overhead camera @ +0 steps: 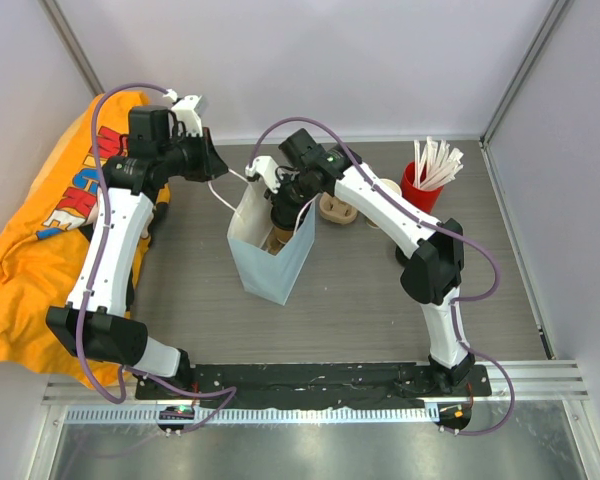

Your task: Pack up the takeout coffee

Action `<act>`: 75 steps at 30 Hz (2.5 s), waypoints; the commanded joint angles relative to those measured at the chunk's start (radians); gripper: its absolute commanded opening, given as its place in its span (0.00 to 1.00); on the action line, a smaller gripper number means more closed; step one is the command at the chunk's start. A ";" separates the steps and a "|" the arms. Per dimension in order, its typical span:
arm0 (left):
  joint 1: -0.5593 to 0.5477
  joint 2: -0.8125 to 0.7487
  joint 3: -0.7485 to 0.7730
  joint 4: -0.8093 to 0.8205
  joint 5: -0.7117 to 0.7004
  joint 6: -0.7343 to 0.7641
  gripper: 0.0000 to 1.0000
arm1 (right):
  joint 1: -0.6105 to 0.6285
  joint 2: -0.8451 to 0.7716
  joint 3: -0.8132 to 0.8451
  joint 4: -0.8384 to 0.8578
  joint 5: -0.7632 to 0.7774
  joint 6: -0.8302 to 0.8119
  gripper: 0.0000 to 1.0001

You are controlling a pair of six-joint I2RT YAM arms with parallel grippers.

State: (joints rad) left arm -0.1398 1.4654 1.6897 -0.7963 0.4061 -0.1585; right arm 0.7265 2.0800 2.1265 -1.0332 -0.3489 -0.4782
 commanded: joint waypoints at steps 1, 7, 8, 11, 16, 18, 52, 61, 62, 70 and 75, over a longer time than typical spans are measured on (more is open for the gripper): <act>0.009 -0.031 0.002 0.045 0.014 -0.013 0.00 | 0.002 -0.040 0.019 -0.007 0.028 -0.019 0.01; 0.011 -0.031 0.002 0.045 0.025 -0.013 0.00 | 0.002 -0.023 0.036 -0.022 0.028 -0.022 0.01; 0.012 -0.033 0.001 0.045 0.030 -0.013 0.00 | 0.002 -0.024 0.035 -0.021 0.027 -0.020 0.01; 0.011 -0.030 0.002 0.046 0.034 -0.015 0.00 | 0.002 -0.018 0.036 -0.021 0.025 -0.022 0.01; 0.012 -0.034 0.001 0.045 0.036 -0.015 0.00 | 0.002 -0.008 0.041 -0.016 0.033 -0.026 0.01; 0.012 -0.033 -0.001 0.046 0.040 -0.015 0.00 | 0.002 -0.005 0.041 -0.016 0.036 -0.028 0.01; 0.025 -0.034 -0.015 0.063 0.091 -0.032 0.00 | 0.002 0.037 0.012 0.007 0.036 -0.025 0.01; 0.029 -0.037 -0.018 0.065 0.097 -0.033 0.00 | 0.002 0.041 0.009 0.004 0.042 -0.023 0.01; 0.029 -0.037 -0.018 0.066 0.100 -0.033 0.00 | 0.002 0.040 0.009 0.004 0.044 -0.023 0.01; 0.031 -0.037 -0.019 0.066 0.105 -0.038 0.00 | 0.002 0.051 0.007 0.008 0.039 -0.023 0.01; 0.031 -0.036 -0.019 0.068 0.108 -0.036 0.00 | 0.002 0.055 0.004 0.013 0.039 -0.026 0.01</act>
State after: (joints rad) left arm -0.1154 1.4651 1.6707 -0.7666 0.4942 -0.1841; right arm 0.7269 2.1281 2.1277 -1.0443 -0.3195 -0.4984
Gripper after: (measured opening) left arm 0.063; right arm 0.112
